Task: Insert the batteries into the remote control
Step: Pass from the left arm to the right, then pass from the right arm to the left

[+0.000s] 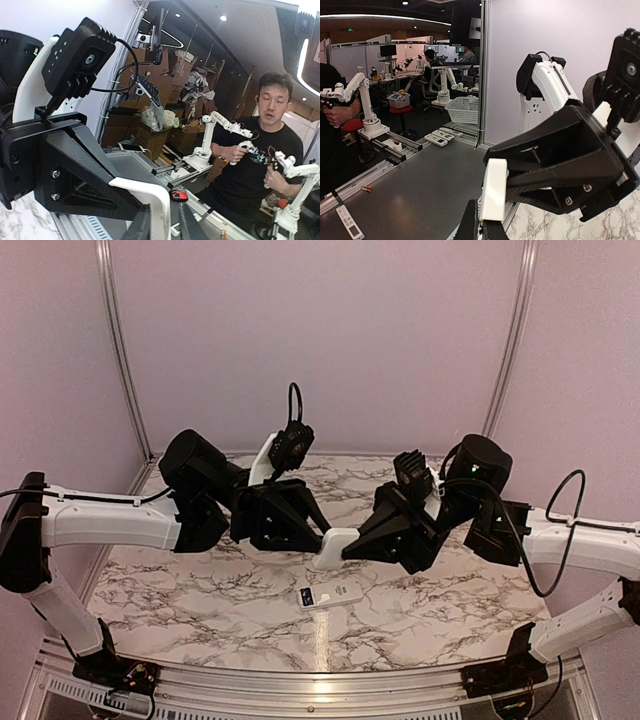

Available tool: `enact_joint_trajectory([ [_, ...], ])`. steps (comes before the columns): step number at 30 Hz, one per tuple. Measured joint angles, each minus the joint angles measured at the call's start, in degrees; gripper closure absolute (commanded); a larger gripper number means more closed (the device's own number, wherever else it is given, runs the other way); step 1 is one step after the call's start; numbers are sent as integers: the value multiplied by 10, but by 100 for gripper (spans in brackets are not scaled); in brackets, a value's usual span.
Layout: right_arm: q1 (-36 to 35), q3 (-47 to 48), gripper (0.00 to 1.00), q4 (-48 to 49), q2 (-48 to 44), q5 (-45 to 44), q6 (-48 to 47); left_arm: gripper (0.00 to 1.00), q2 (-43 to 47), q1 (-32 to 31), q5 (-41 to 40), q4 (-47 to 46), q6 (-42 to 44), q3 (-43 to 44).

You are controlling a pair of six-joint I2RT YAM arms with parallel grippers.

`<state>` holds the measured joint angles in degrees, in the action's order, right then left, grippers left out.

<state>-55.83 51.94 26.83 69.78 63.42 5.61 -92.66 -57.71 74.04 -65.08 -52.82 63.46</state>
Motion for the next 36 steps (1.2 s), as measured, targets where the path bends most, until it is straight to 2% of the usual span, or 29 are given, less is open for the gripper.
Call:
enact_joint_trajectory([
  [2,-1,0,100,-1,0,1,1,33,-1,5,-3,-7,-6,-1],
  [3,-1,0,100,-3,0,1,1,16,-1,8,-5,-9,-6,-2],
  [4,-1,0,100,-5,0,0,2,4,-1,13,-9,-11,-10,-4],
  [5,-1,0,100,-9,0,-2,2,1,0,18,-12,-10,-6,-7],
  [8,-1,0,100,-27,0,-15,1,1,14,54,-32,48,36,-22],
  [12,15,0,100,-55,0,-31,11,1,66,93,-130,322,237,4],
  [14,35,-5,100,-60,-3,-38,25,1,89,94,-207,461,341,40],
  [17,71,-19,100,-68,-6,-47,49,1,141,93,-330,579,447,40],
  [20,96,-31,100,-85,-2,-55,68,1,212,93,-433,614,499,-17],
  [23,112,-37,100,-102,11,-56,82,1,265,93,-494,635,541,-70],
  [27,125,-43,100,-121,40,-55,100,1,277,79,-557,685,607,-82],
  [36,127,-63,100,-104,137,-33,176,2,249,-100,-737,724,769,-134],
])
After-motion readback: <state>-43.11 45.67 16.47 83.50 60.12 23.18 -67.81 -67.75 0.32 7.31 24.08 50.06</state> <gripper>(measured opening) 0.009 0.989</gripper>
